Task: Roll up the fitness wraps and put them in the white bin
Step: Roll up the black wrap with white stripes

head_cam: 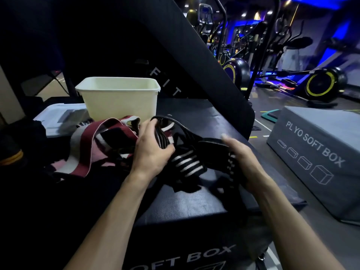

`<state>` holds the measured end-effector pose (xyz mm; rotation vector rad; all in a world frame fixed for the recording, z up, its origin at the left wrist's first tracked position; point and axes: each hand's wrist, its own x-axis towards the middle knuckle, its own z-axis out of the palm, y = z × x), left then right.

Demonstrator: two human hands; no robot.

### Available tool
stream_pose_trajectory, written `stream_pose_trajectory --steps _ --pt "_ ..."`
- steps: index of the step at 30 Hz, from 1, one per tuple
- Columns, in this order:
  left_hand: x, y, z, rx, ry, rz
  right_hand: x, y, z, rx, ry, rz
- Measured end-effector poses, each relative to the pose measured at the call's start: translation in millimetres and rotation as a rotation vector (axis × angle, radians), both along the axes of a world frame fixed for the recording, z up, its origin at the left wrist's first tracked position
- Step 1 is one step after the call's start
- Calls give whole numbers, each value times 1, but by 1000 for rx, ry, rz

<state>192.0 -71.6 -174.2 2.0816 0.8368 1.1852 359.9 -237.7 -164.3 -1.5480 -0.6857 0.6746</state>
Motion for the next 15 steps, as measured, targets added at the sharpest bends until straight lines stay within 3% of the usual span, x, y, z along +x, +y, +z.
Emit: stream_pose_trajectory --steps 2,5,8,11,15 --pt "1 -2 -3 20 54 -56 -5 2 -3 -78 -332 72" --pt "2 -6 -4 -9 121 -119 -13 5 -4 -136 -403 212" --pt "2 -5 -4 -67 24 -213 -15 10 -9 -123 -492 179" --pt "-2 -1 -2 -66 -111 -157 -7 10 -13 -68 -368 40" --pt "-13 1 4 70 -115 -77 8 -1 -11 29 -184 -133"
